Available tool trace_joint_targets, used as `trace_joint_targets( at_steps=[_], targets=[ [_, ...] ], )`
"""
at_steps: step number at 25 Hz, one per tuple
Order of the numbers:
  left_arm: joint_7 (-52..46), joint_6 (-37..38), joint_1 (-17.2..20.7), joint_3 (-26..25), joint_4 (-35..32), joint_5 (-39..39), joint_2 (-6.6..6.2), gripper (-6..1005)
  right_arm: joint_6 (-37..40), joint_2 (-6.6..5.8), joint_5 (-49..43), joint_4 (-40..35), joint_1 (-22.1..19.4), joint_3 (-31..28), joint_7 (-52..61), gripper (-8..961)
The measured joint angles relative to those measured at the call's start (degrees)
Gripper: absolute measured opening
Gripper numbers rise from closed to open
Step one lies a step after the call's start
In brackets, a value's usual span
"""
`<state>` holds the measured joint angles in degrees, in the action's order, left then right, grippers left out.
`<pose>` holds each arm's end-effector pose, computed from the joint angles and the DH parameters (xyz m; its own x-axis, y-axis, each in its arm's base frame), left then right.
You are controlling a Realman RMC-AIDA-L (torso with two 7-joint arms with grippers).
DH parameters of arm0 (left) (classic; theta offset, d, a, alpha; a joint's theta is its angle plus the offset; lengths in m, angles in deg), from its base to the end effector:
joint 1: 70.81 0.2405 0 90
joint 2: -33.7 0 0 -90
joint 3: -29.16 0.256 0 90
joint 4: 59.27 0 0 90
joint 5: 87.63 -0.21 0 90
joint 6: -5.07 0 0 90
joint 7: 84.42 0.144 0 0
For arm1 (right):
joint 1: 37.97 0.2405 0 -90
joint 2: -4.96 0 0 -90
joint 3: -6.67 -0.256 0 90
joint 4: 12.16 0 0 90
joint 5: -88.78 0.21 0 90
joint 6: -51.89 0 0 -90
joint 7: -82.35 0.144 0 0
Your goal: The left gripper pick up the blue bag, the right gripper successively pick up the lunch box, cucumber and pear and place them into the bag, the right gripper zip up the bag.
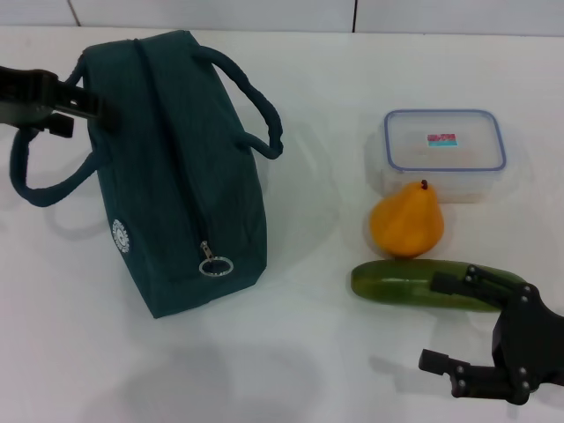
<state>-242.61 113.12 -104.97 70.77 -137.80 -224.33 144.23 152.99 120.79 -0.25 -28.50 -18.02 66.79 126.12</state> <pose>-0.2198 0.3482 0.1462 0.3212 0.9061 0.2753 0.9355 -0.2585 -0.2409 0.2849 0.2277 -0.0332 0.7027 -0.0913 -0.7056 -0.2339 -0.9663 -0.1079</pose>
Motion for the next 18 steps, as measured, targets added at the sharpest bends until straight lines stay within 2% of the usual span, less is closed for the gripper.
trace_joint_targets(
  at_steps=[14, 18],
  targets=[
    [-0.25, -1.25, -2.2, 0.6, 3.57, 0.03, 0.88, 817, -0.03, 0.0, -0.01, 0.64, 0.12, 0.0, -0.07, 828],
    [2.37, -2.01, -3.21, 0.4, 5.42, 0.38, 1.18, 803, -0.09, 0.0, -0.01, 0.64, 0.16, 0.0, -0.11, 825]
  ],
)
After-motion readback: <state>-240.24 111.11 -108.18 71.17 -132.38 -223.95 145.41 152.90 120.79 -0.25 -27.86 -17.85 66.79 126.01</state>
